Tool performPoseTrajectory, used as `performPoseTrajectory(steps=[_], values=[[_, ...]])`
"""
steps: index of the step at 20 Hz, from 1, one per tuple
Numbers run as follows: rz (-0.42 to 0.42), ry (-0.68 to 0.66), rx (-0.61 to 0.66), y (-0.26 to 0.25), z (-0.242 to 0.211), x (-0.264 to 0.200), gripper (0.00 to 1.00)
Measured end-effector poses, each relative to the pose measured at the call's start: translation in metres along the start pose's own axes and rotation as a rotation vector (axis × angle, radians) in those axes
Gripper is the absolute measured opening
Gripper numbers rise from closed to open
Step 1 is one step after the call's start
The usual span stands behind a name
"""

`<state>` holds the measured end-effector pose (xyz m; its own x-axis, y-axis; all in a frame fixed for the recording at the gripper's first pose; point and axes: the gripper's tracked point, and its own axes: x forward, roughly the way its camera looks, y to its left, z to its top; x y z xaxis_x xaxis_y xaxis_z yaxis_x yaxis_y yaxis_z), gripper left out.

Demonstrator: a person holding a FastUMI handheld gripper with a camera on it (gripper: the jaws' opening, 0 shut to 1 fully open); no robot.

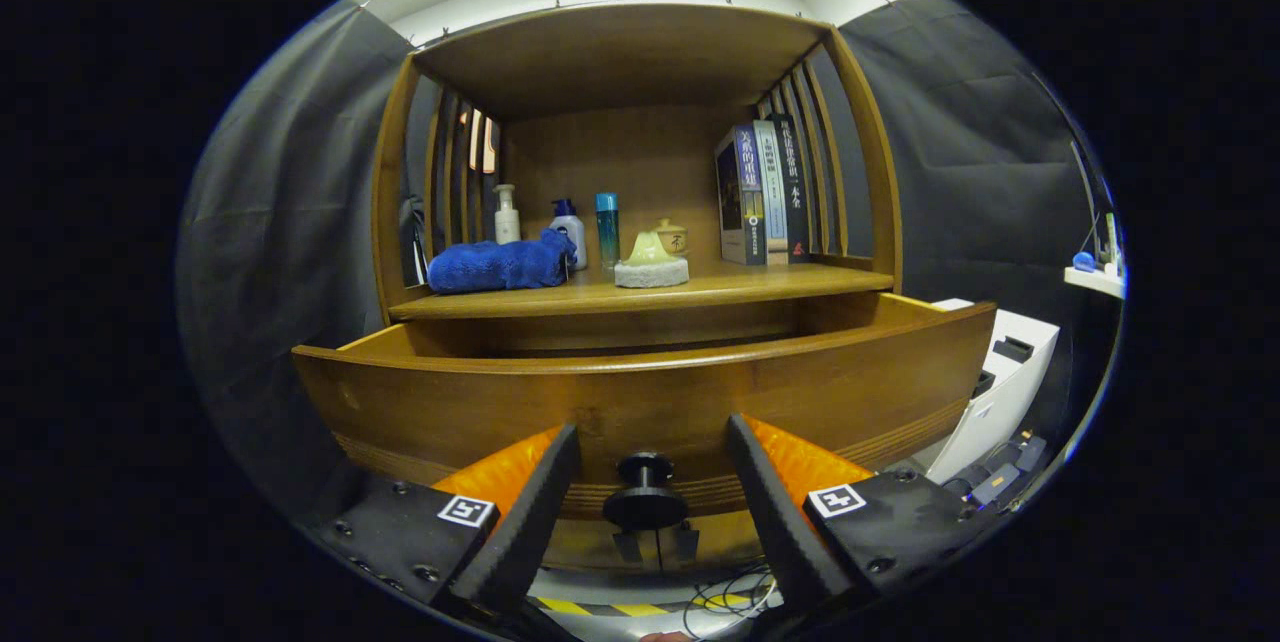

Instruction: Pull open the drawer, take out the items inside it, and place them on the countertop above the cabinet.

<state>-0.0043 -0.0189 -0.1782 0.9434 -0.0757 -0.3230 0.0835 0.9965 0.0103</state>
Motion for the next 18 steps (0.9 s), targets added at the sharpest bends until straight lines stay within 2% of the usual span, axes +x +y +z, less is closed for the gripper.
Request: performPoseTrajectory(steps=[18], values=[[0.0, 0.065, 0.017, 0.001, 0.014, 0.098, 0.98]])
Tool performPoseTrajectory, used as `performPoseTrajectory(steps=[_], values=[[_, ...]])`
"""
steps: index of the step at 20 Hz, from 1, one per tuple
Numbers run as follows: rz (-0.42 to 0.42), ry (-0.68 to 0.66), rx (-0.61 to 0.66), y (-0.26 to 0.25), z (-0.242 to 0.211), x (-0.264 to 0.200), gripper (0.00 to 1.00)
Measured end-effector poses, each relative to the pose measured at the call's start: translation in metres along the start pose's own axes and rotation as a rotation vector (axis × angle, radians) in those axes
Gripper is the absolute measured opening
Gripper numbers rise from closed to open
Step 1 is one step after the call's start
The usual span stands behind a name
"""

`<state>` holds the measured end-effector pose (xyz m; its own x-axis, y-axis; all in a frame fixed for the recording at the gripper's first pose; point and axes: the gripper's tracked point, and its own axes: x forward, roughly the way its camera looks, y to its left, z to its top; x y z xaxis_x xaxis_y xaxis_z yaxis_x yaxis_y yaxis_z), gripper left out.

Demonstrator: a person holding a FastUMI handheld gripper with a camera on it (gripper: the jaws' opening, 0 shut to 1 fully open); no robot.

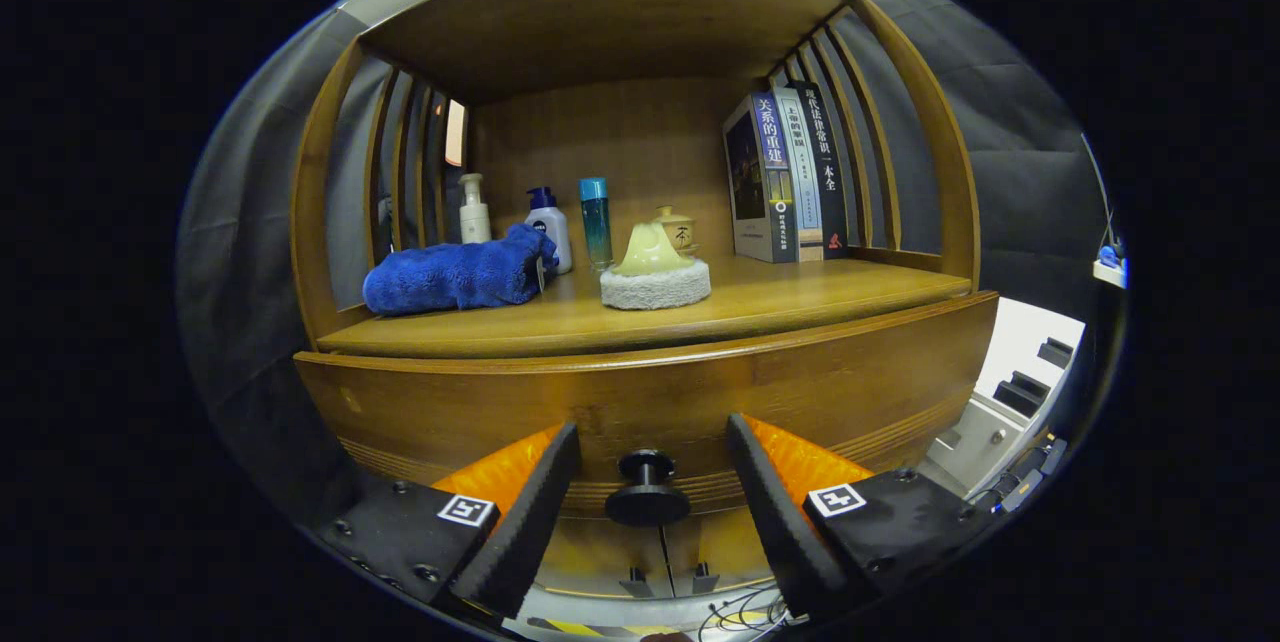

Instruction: Pull open the drawer, take out the items inside it, and place them on the countertop above the cabinet.

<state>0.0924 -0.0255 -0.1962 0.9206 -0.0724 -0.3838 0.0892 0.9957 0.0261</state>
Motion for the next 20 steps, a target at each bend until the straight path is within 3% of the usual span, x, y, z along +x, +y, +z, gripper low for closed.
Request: performPoseTrajectory(steps=[12, 20], values=[[-0.011, -0.031, -0.023, -0.007, 0.01, 0.011, 0.98], [0.04, -0.182, -0.018, 0.001, 0.079, -0.055, 0.98]])
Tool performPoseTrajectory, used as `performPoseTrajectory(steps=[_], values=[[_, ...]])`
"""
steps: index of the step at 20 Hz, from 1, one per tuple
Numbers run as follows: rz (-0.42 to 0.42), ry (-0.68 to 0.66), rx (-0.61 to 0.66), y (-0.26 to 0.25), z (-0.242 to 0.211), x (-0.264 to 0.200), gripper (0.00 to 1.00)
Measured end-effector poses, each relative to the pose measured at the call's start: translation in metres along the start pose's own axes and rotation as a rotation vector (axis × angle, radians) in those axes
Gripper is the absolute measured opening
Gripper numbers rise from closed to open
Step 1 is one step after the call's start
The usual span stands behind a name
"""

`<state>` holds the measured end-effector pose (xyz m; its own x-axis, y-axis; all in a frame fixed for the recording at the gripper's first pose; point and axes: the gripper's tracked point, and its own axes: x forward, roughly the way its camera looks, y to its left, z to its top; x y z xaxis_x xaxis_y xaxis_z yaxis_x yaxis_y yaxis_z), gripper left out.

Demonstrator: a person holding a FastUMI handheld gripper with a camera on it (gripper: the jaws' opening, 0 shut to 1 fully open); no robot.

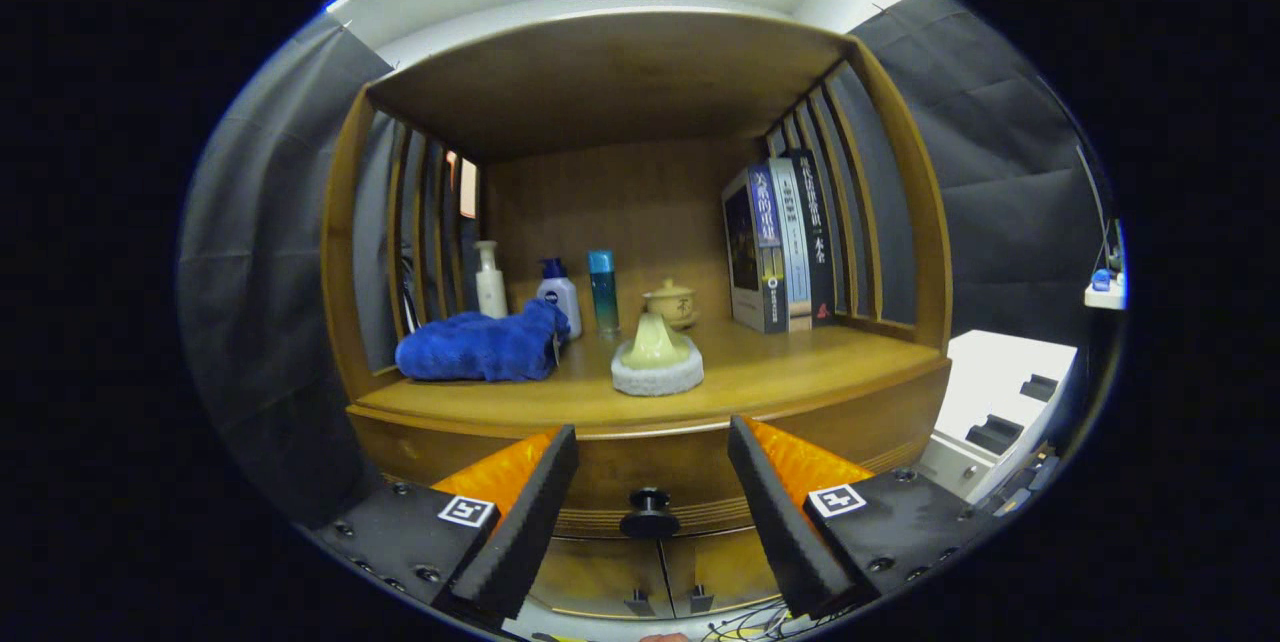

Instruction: Pull open the drawer, take out the items inside it, and place them on the countertop above the cabinet.

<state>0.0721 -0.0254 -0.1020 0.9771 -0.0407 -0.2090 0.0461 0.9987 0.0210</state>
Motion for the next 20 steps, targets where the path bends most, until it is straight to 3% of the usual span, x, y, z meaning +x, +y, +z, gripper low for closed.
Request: performPoseTrajectory(steps=[9, 20], values=[[0.1, -0.07, -0.024, 0.019, 0.059, -0.101, 0.98], [0.101, -0.093, 0.002, 0.01, 0.085, -0.195, 0.98]])
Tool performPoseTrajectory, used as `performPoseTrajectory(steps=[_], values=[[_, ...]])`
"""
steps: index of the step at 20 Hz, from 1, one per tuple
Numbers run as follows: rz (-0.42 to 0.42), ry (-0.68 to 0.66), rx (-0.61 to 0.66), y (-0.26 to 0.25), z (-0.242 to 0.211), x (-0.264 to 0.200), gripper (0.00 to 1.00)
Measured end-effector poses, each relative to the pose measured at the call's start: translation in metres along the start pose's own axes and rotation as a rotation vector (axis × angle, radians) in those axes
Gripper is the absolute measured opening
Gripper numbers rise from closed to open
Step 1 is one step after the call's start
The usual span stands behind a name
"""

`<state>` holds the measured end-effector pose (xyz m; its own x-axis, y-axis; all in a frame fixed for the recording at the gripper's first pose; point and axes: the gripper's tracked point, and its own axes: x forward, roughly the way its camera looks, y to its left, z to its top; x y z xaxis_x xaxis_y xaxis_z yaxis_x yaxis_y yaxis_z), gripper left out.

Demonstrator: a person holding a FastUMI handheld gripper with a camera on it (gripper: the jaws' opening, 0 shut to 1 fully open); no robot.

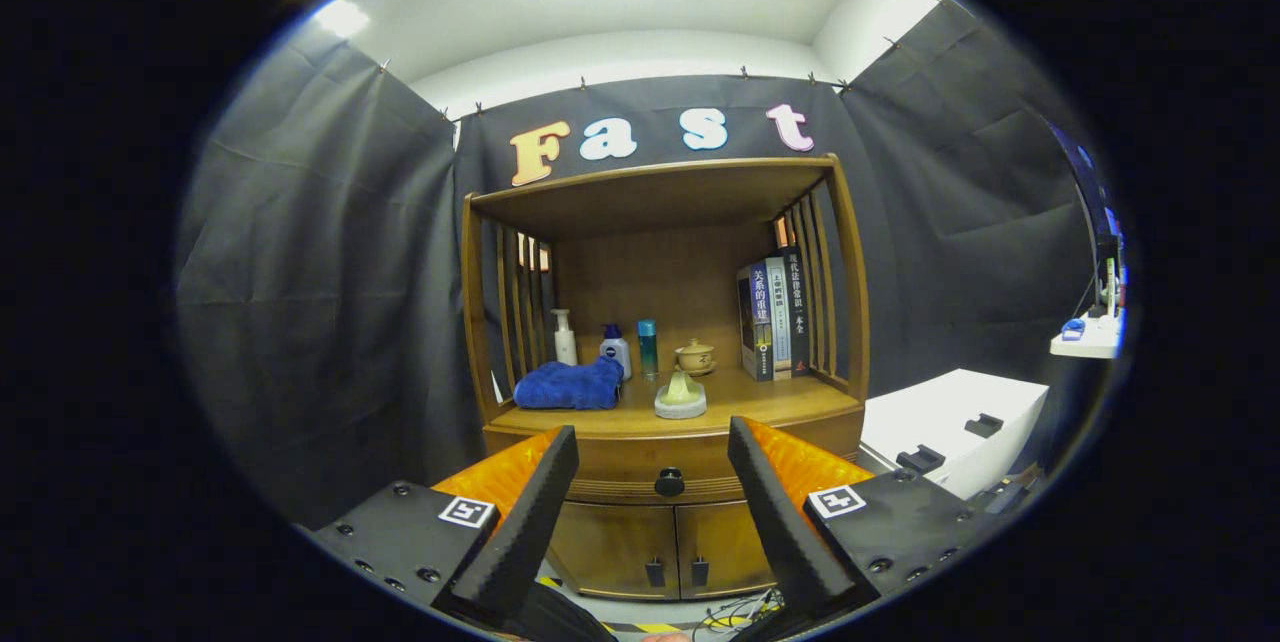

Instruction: Pull open the drawer, take out the items inside it, and place them on the countertop above the cabinet.

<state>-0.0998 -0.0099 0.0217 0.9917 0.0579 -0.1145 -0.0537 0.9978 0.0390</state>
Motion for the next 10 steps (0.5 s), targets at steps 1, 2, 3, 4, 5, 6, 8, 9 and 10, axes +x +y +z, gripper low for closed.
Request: performPoseTrajectory(steps=[1, 2, 3, 4, 5, 6, 8, 9, 10], values=[[-0.008, -0.002, -0.004, -0.004, 0.0, -0.002, 0.98], [-0.024, 0.001, -0.011, -0.01, -0.002, -0.004, 0.98], [-0.039, 0.004, -0.02, -0.016, -0.004, -0.004, 0.98], [-0.053, 0.01, -0.026, -0.022, -0.007, -0.004, 0.98], [-0.065, 0.017, -0.024, -0.026, -0.011, -0.002, 0.98], [-0.072, 0.025, -0.017, -0.028, -0.015, -0.001, 0.98], [-0.077, 0.045, 0.006, -0.03, -0.02, -0.001, 0.98], [-0.074, 0.05, 0.012, -0.03, -0.021, 0.0, 0.98], [-0.074, 0.047, 0.012, -0.029, -0.018, -0.009, 0.98]])
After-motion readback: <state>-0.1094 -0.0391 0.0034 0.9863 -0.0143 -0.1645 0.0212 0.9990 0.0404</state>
